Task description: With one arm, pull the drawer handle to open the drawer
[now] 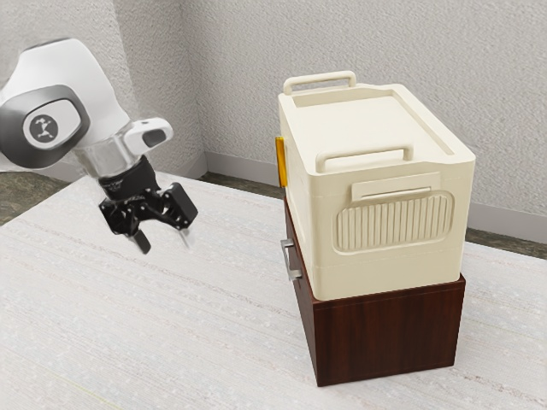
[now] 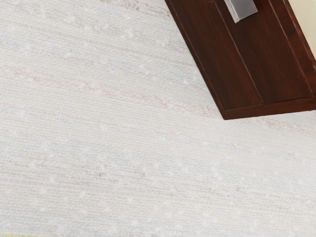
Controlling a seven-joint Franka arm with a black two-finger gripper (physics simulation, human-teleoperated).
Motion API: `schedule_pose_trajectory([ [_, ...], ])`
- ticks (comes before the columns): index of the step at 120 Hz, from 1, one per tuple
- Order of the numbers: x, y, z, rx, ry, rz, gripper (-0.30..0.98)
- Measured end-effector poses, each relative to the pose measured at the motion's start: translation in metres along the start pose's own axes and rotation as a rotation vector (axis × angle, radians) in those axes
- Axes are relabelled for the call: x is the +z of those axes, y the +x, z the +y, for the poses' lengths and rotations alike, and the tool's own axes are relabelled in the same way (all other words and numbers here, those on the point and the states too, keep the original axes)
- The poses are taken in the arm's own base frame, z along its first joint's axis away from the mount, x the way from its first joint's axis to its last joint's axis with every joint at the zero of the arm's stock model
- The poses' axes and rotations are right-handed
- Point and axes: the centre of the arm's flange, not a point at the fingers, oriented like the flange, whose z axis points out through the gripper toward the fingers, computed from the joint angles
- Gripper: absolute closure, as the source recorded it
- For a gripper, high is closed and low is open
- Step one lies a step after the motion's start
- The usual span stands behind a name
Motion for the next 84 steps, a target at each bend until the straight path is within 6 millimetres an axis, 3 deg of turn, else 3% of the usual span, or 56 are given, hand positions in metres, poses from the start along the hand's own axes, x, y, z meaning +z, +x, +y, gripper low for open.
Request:
schedule_pose_trajectory([
  [28,0.036,0.011,0.007,-0.271,-0.154,-0.07,0.0],
  [37,0.058,0.017,-0.008,-0.333,-0.146,-0.085,0.0],
  [57,0.078,0.033,-0.043,-0.378,-0.104,-0.04,0.0],
  [70,0.094,0.055,-0.05,-0.403,-0.092,-0.042,0.0],
  [84,0.104,0.076,-0.044,-0.413,-0.1,-0.04,0.0],
])
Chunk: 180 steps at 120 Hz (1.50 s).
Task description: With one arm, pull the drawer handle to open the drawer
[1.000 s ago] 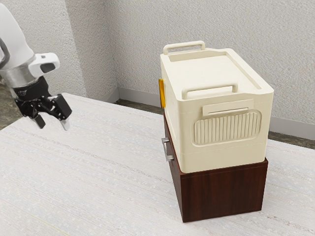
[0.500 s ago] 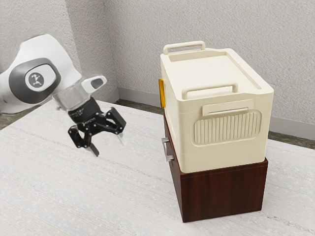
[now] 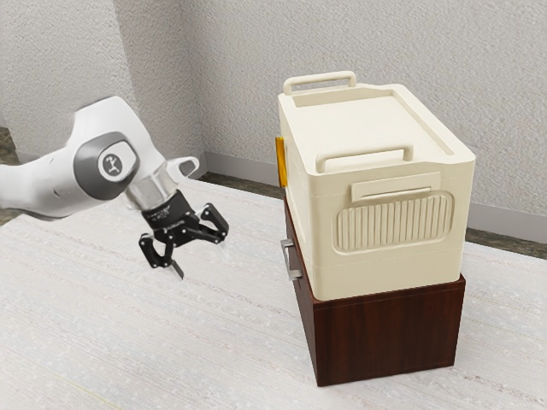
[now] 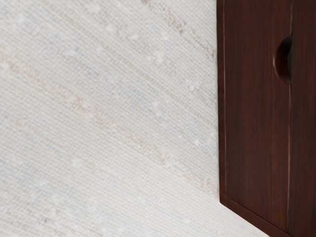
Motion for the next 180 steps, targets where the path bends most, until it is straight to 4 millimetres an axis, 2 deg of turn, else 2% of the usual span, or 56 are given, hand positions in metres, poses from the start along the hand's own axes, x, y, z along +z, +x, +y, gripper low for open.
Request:
schedule_pose_trajectory([
  [24,0.015,-0.002,0.017,0.016,-0.017,-0.02,0.0],
  [68,0.042,0.042,0.041,0.038,-0.032,0.076,0.0],
  [87,0.054,0.047,0.056,0.029,-0.074,0.091,0.0],
  [95,0.066,0.047,0.061,0.016,-0.098,0.09,0.0],
  [109,0.079,0.052,0.059,-0.011,-0.127,0.096,0.0],
  [135,0.08,0.062,0.052,-0.018,-0.146,0.124,0.0],
  [150,0.094,0.068,0.049,-0.027,-0.141,0.12,0.0],
  [180,0.094,0.079,0.06,-0.02,-0.166,0.138,0.0],
])
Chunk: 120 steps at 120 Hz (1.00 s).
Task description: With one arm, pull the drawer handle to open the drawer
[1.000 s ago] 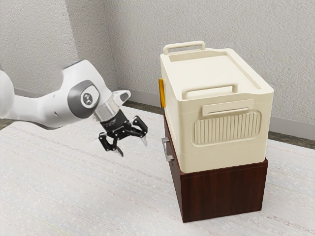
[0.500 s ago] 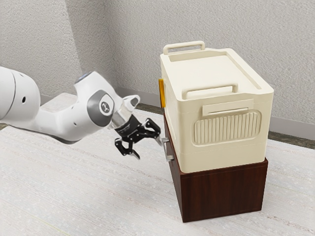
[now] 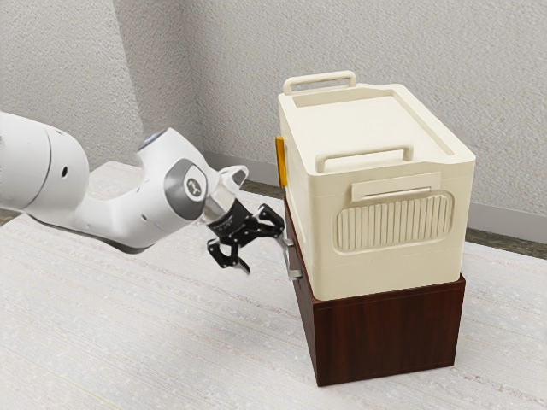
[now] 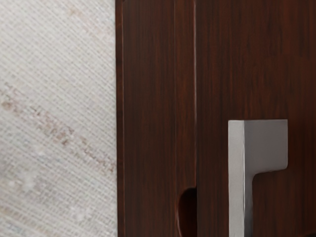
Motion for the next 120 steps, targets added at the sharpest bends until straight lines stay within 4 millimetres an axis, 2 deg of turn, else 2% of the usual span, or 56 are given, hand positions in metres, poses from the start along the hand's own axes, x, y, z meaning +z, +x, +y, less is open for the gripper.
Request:
schedule_pose_trajectory([
  [44,0.014,0.0,-0.006,0.0,0.009,-0.015,0.0],
  [66,0.03,-0.001,-0.011,-0.008,0.023,-0.031,0.0],
  [120,0.021,-0.002,-0.018,-0.008,0.02,-0.034,0.0],
])
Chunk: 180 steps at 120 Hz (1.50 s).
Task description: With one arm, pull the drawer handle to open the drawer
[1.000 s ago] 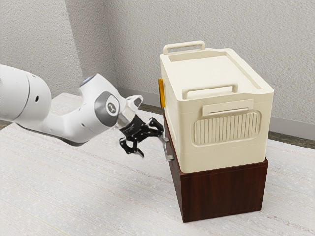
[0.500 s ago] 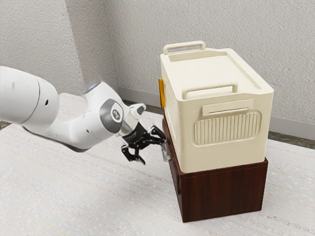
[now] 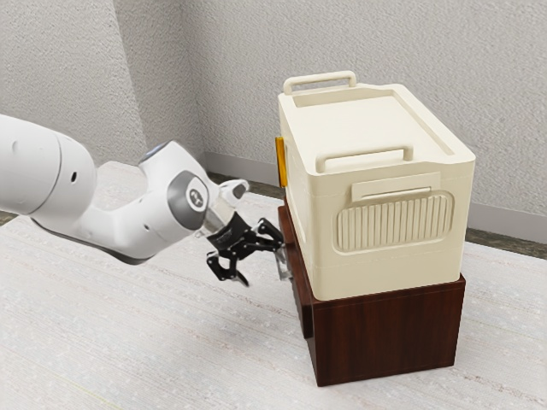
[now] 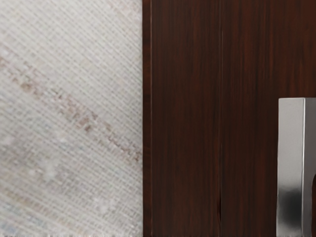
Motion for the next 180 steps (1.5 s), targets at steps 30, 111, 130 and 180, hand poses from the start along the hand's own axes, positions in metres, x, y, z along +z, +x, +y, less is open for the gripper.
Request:
schedule_pose_trajectory([
  [30,-0.011,0.0,-0.013,-0.013,0.001,0.002,0.0],
  [111,-0.033,0.005,-0.056,-0.071,0.008,0.002,0.0],
  [130,-0.041,0.006,-0.067,-0.084,0.008,0.007,0.0],
  [180,-0.058,0.01,-0.094,-0.118,0.008,0.021,0.0],
])
